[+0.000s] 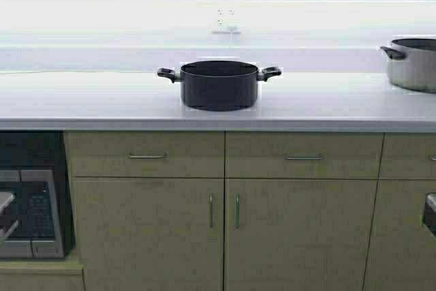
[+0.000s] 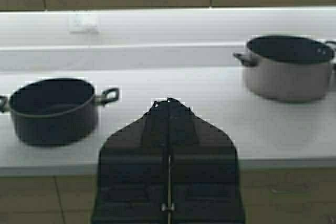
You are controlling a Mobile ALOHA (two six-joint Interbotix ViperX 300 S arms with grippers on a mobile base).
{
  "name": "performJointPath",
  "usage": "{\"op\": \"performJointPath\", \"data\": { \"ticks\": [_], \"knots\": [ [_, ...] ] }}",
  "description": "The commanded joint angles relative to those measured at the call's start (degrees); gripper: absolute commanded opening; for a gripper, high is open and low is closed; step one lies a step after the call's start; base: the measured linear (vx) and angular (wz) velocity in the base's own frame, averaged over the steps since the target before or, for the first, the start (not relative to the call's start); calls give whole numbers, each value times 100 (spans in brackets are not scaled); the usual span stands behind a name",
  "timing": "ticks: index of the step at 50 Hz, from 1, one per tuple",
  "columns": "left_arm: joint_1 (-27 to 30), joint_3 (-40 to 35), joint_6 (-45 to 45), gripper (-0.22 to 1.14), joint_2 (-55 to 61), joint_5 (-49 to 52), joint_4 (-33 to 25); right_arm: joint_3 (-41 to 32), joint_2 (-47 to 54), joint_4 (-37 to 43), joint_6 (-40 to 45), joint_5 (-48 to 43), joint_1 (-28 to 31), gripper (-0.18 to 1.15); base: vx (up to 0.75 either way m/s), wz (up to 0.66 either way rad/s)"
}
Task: Open the cabinet, put the pot inside, then close it
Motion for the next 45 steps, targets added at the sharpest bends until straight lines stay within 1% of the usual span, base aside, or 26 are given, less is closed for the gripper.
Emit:
{"op": "performJointPath", "data": {
  "ticks": [1,3,5,10,14,39,45],
  "knots": [
    [-18,-88,-70,-2,176,132,79,-9,79,18,44,44,44,3,1,-1],
    [-26,-97,-79,4,176,141,79,-9,88,18,70,88,44,9,2,0],
    [-26,-97,-79,7,185,149,79,-18,79,18,114,123,44,9,3,0],
    [-26,-97,-79,4,185,167,79,-53,88,18,185,202,53,5,6,1],
    [-26,-79,-88,2,185,176,79,-62,97,9,185,229,44,5,11,1],
    [-18,-141,-97,3,202,176,79,-105,123,-26,193,220,44,5,15,3],
    [-26,-79,-132,3,97,360,88,-105,149,-97,176,220,53,5,24,-5]
  ]
}}
